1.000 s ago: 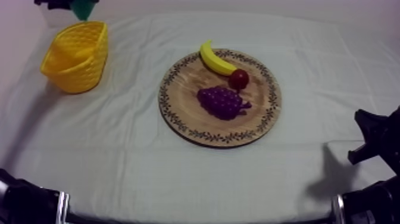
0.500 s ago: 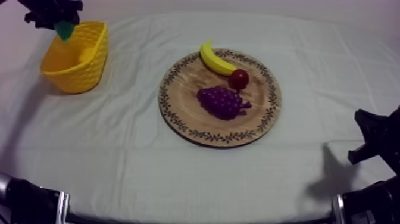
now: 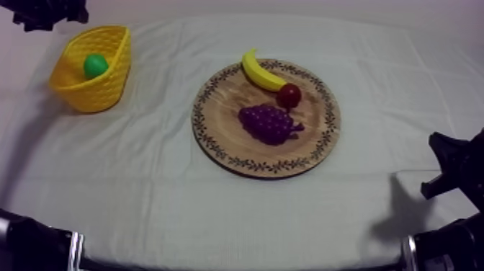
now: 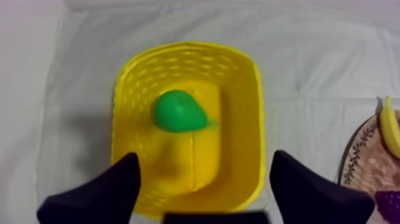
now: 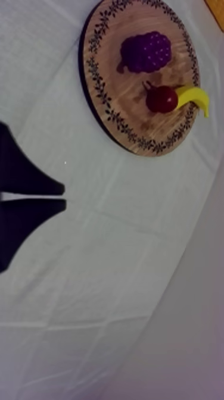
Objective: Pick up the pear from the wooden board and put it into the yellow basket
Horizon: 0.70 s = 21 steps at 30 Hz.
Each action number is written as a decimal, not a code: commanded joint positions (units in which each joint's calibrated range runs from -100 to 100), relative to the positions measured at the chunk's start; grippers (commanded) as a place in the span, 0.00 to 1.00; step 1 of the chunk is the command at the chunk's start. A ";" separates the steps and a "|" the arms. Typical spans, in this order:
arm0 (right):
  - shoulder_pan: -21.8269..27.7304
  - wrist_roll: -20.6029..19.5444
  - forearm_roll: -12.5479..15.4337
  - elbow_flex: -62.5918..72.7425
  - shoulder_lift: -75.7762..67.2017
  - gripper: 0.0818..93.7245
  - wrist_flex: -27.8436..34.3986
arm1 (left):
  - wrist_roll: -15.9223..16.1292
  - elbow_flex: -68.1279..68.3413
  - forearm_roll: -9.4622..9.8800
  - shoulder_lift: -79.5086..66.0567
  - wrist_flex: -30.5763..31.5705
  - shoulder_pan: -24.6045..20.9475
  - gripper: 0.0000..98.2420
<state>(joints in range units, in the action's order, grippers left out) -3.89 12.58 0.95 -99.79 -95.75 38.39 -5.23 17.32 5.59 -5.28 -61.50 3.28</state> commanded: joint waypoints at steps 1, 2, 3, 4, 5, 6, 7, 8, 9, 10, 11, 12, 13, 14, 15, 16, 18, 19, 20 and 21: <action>-0.01 0.00 0.00 0.01 -0.01 0.00 0.00 | 0.01 1.54 0.05 -8.49 -0.05 0.41 0.70; -0.01 0.00 0.00 0.01 -0.01 0.00 0.00 | -0.03 2.21 0.07 -10.96 -0.17 0.64 0.67; -0.01 0.00 0.00 0.01 -0.01 0.00 0.00 | -0.07 2.85 0.08 -13.44 -0.31 0.84 0.63; -0.01 0.00 0.00 0.01 -0.01 0.00 0.00 | -0.10 3.46 0.09 -15.93 -0.50 1.01 0.59; -0.01 0.00 0.00 0.01 -0.01 0.00 0.00 | -0.13 4.13 0.09 -18.37 -0.68 1.12 0.55; -0.01 0.00 0.00 0.01 -0.01 0.00 0.00 | -0.18 4.89 0.13 -20.82 -0.81 1.20 0.50; -0.01 0.00 0.00 0.01 -0.01 0.00 0.00 | -0.31 5.73 0.22 -23.29 -0.90 1.26 0.46; -0.01 0.00 0.00 0.01 -0.01 0.00 0.00 | -0.50 6.62 0.39 -25.75 -0.96 1.30 0.40; -0.01 0.00 0.00 0.01 -0.01 0.00 0.00 | -0.69 7.61 0.61 -28.24 -1.01 1.32 0.35; -0.01 0.00 0.00 0.01 -0.01 0.00 0.00 | -0.84 8.63 0.83 -30.76 -1.04 1.34 0.30; -0.01 0.00 0.00 0.01 -0.01 0.00 0.00 | -0.96 9.76 1.04 -33.30 -0.99 1.36 0.24; -0.01 0.00 0.00 0.01 -0.01 0.00 0.00 | -1.03 10.98 1.20 -35.83 -0.83 1.34 0.20; -0.01 0.00 0.00 0.01 -0.01 0.00 0.00 | -1.06 12.33 1.31 -38.32 -0.55 1.34 0.16; -0.01 0.00 0.00 0.01 -0.01 0.00 0.00 | -1.13 13.92 1.37 -40.74 -0.06 1.33 0.13; -0.01 0.00 0.00 0.01 -0.01 0.00 0.00 | -1.12 15.80 1.30 -43.10 0.86 1.32 0.11; -0.01 0.00 0.00 0.01 -0.01 0.00 0.00 | -1.01 18.05 1.13 -45.43 2.14 1.30 0.09; -0.01 0.00 0.00 0.01 -0.01 0.00 0.00 | -0.56 23.21 0.58 -49.89 4.92 1.27 0.06; -0.01 0.00 0.00 0.01 -0.01 0.00 0.00 | -0.37 25.95 0.24 -52.01 6.27 1.22 0.04; -0.01 0.00 0.00 0.01 -0.01 0.00 0.00 | -0.23 28.77 -0.08 -54.05 7.58 1.14 0.03; -0.01 0.00 0.00 0.01 -0.01 0.00 0.00 | -0.20 31.65 -0.30 -56.04 8.86 1.08 0.02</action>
<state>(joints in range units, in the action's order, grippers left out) -3.89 12.65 0.95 -99.79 -95.75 38.39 -5.46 41.21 5.41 -53.99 -54.73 4.37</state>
